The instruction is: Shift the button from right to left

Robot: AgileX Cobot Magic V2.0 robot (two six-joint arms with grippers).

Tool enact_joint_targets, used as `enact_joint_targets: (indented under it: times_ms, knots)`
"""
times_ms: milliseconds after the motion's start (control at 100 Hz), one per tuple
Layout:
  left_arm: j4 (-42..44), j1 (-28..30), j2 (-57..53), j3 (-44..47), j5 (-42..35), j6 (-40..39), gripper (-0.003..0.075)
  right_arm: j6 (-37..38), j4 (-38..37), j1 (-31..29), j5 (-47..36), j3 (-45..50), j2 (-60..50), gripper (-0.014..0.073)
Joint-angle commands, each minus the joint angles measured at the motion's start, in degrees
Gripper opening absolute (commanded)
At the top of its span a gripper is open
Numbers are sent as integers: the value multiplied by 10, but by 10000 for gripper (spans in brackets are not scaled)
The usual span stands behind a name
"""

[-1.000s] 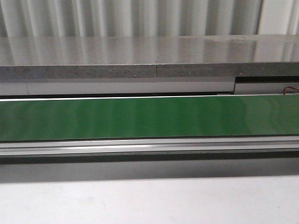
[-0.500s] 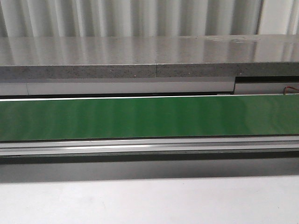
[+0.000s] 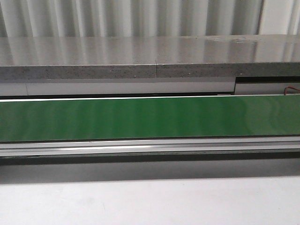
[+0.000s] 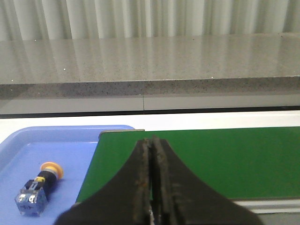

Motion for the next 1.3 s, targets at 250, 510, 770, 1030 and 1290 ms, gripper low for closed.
enact_joint_targets:
  times_ms: [250,510,770,1030,1290]
  knots:
    - [-4,-3,-23,62,-59,-10,-20,-4,-5,0,-46,-13,8,-66]
    - [-4,-3,-23,62,-64,-10,-20,-4,-5,0,-45,-13,8,-66]
    - [-4,-3,-23,62,-64,-10,-20,-4,-5,0,-45,-13,8,-66]
    - [-4,-3,-23,62,-64,-10,-20,-4,-5,0,-45,-13,8,-66]
    - [-4,-3,-23,62,-64,-10,-20,-4,-8,-2,-51,-12,8,-66]
